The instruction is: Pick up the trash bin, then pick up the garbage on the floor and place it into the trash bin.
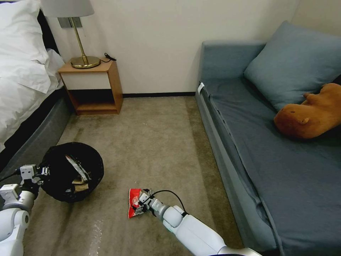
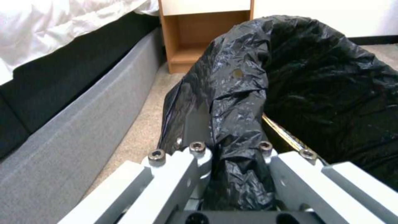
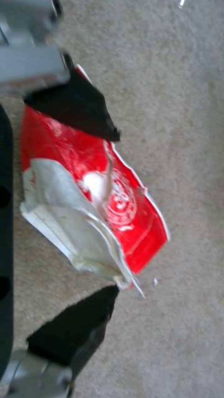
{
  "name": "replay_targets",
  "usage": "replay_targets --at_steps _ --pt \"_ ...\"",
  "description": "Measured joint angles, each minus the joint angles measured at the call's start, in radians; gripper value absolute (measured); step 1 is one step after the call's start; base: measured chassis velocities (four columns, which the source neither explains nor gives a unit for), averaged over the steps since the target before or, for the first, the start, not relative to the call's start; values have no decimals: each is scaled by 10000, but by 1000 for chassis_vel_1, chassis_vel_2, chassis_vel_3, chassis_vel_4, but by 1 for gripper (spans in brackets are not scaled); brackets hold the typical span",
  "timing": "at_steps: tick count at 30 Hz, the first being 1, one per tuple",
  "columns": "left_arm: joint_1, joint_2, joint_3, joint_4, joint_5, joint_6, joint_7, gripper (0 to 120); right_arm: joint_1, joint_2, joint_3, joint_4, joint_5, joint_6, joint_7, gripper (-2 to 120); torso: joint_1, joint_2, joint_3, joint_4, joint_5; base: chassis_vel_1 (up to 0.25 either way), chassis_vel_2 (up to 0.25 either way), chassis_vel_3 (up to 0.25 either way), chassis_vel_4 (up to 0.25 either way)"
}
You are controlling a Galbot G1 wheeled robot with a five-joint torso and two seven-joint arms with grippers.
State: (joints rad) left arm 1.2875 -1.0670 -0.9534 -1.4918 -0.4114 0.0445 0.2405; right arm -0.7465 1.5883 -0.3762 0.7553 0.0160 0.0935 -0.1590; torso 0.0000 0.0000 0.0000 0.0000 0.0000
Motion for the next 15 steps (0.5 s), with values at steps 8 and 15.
replay_targets --at_steps 8,15 --pt "-69 -16 62 10 15 0 1 5 -14 52 207 -179 -98 144 -177 56 0 0 0 0 0 0 0 0 0" --pt "-53 -26 73 21 28 0 9 5 -47 119 296 -256 -160 227 -201 36 0 0 0 0 0 0 0 0 0"
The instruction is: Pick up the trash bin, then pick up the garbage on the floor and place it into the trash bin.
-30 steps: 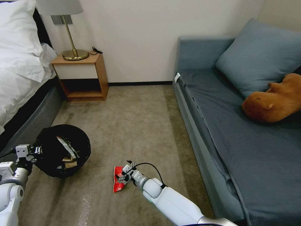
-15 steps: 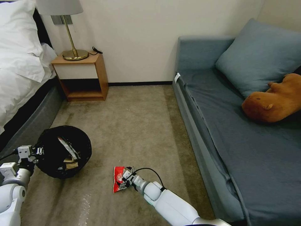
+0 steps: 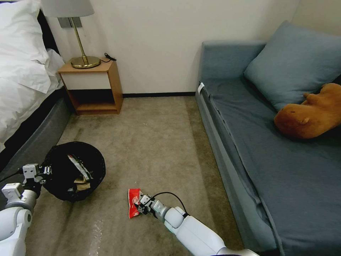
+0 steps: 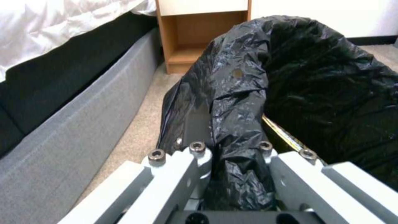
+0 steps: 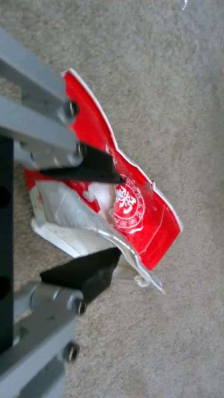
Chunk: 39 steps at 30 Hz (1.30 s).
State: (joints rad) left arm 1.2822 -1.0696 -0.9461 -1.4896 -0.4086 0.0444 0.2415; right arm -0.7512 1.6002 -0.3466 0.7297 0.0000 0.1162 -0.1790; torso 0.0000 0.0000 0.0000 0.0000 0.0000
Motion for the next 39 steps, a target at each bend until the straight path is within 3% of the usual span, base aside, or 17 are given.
replay_targets --at_steps 3,9,24,36,39 --pt "16 23 0 0 -10 -14 21 5 -24 55 164 -1 -15 29 -3 19 0 0 0 0 0 0 0 0 0" --pt "63 64 -7 -19 -55 -28 45 5 4 42 479 37 -4 63 -1 0 0 0 0 0 0 0 0 0 0" --pt "117 114 80 -139 -104 -62 108 5 101 -6 1462 817 269 -33 102 0 0 0 0 0 0 0 0 0 0" --pt "121 19 274 -373 -50 -65 192 5 727 -306 2028 3186 1917 -1111 645 0 0 0 0 0 0 0 0 0 0" --pt "101 -45 374 -479 -3 -14 192 5 915 -514 1875 4411 2883 -1661 899 0 0 0 0 0 1 0 0 0 0"
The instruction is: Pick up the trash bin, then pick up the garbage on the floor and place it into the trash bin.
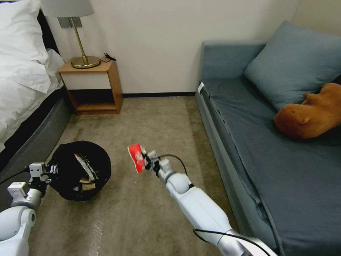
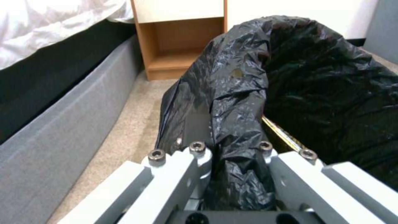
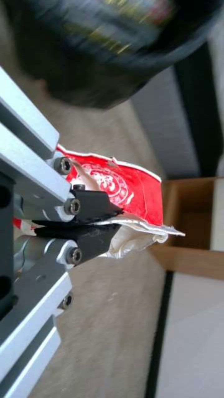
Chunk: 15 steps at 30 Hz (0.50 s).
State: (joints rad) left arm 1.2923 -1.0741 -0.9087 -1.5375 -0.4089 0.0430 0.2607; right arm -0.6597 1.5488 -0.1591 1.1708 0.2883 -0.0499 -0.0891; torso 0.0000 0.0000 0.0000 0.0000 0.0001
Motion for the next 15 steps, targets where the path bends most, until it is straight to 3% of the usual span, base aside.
replay_targets --at_steps 7,15 --pt "-75 -142 177 -65 207 47 5 5 -7 -154 -820 1532 999 -617 211 0 0 0 0 -1 -1 0 0 0 0" --pt "-85 -424 423 -183 613 75 8 5 -110 567 -1729 2135 1988 -637 398 0 0 0 -1 2 -1 0 0 0 0"
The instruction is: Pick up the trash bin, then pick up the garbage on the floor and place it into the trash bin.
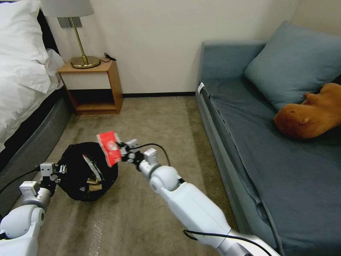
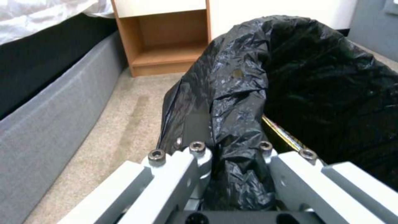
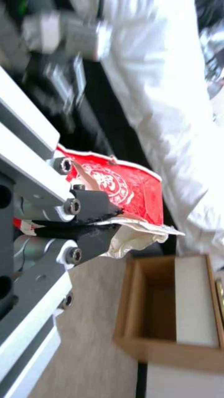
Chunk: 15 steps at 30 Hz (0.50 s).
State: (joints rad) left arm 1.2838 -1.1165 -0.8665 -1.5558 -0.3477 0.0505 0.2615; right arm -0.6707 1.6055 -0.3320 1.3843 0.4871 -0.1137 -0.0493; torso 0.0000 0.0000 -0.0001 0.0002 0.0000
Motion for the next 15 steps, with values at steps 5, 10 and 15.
replay_targets --at_steps 5,10,15 --pt "131 -68 20 -121 15 10 3 5 -210 21 -240 -422 -159 382 0 0 0 0 0 -2 -1 0 0 0 0" --pt "248 -158 15 -308 7 62 4 5 -601 23 -252 -1043 -755 895 -116 0 0 0 0 -2 0 0 0 0 0" --pt "312 -271 22 -480 -7 165 3 5 -784 26 -170 -1486 -1106 1226 -186 0 0 0 0 -2 0 0 0 0 0"
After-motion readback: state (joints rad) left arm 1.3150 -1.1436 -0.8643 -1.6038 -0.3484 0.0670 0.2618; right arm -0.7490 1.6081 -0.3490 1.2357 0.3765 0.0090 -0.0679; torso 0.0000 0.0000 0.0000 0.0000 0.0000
